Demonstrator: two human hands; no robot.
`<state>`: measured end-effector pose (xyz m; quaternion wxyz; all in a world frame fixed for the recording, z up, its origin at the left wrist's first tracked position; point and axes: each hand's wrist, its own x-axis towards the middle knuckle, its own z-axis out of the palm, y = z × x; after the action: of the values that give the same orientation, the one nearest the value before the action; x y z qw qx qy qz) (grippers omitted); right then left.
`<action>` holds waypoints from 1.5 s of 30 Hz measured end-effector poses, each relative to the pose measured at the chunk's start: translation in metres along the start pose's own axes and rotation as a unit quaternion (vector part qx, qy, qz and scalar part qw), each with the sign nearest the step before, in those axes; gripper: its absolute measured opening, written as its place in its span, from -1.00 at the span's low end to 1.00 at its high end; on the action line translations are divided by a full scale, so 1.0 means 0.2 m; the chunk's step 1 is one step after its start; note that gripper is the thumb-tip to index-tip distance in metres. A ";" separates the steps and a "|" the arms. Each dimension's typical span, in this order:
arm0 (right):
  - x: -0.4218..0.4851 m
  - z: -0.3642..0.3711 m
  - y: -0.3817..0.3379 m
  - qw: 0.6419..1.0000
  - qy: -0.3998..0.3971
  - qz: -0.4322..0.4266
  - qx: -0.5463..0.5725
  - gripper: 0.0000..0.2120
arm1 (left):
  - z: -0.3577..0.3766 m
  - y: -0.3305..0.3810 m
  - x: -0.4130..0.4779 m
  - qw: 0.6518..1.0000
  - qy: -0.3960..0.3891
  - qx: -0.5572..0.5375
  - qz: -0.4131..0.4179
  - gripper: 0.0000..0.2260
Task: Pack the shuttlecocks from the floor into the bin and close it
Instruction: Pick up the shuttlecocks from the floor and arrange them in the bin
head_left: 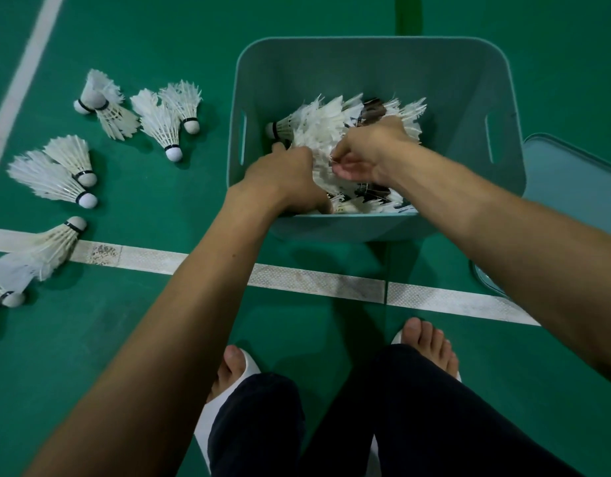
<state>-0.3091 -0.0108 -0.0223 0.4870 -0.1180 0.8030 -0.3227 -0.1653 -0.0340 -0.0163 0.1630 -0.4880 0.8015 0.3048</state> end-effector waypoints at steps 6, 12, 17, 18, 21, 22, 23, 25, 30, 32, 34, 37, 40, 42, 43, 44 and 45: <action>0.07 -0.03 -0.04 0.920 0.119 -0.197 -0.316 -0.88 | 0.00 0.00 0.00 0.999 0.012 0.034 0.006 -0.40; -0.02 0.09 -0.09 0.985 -0.045 -0.108 -0.123 -0.67 | 0.00 0.01 0.00 0.998 0.013 0.060 0.006 -0.38; 0.03 0.16 -0.05 0.994 -0.016 -0.047 -0.097 -0.81 | -0.04 0.02 -0.02 0.999 0.007 0.003 0.046 -0.75; 0.03 0.15 -0.05 0.996 -0.037 -0.017 -0.083 -0.85 | -0.06 0.02 -0.03 0.998 0.023 -0.014 0.049 -0.83; 0.04 0.08 -0.05 0.990 -0.085 0.040 -0.104 -0.87 | -0.11 0.01 -0.03 0.989 0.119 -0.084 0.030 -0.81; 0.05 0.07 -0.04 0.988 -0.100 0.051 -0.109 -0.87 | -0.13 0.01 -0.02 0.981 0.158 -0.112 0.021 -0.77; 0.05 0.07 -0.04 0.986 -0.114 0.059 -0.106 -0.86 | -0.13 0.01 -0.01 0.971 0.194 -0.138 0.012 -0.73; 0.08 0.08 -0.03 0.985 -0.141 0.061 -0.081 -0.86 | -0.14 0.02 0.00 0.952 0.245 -0.186 -0.008 -0.67; 0.12 0.12 -0.03 0.994 -0.099 0.025 -0.043 -0.96 | -0.10 0.02 0.02 0.916 0.274 -0.293 -0.028 -0.69; 0.12 0.12 -0.03 0.997 -0.057 -0.002 -0.053 -0.92 | -0.09 0.01 0.03 0.903 0.261 -0.340 -0.029 -0.71; 0.10 0.10 -0.04 0.997 -0.066 -0.012 -0.046 -0.81 | -0.08 0.01 0.05 0.878 0.258 -0.402 -0.037 -0.69; 0.02 0.02 -0.07 0.996 -0.081 -0.017 -0.018 -0.70 | -0.10 0.01 0.07 0.837 0.257 -0.481 -0.056 -0.69; -0.08 -0.08 -0.08 0.990 0.017 -0.139 0.007 -0.84 | -0.13 0.03 0.09 0.805 0.254 -0.532 -0.069 -0.71; -0.14 -0.11 -0.08 0.976 0.032 -0.214 0.002 -0.80 | -0.14 0.04 0.10 0.764 0.235 -0.596 -0.079 -0.80; -0.16 -0.12 -0.07 0.977 0.011 -0.211 -0.014 -0.74 | -0.14 0.05 0.10 0.733 0.218 -0.640 -0.076 -0.87; -0.18 -0.12 -0.08 0.983 -0.025 -0.176 -0.037 -0.68 | -0.14 0.06 0.09 0.691 0.199 -0.691 -0.066 -0.92; -0.19 -0.13 -0.08 0.988 -0.076 -0.119 -0.059 -0.63 | -0.15 0.07 0.08 0.645 0.179 -0.741 -0.054 -0.94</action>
<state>-0.3137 0.0065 0.0232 0.4972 -0.2650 0.7614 -0.3208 -0.1851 -0.0598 0.0024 -0.3833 -0.5335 0.2944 0.6941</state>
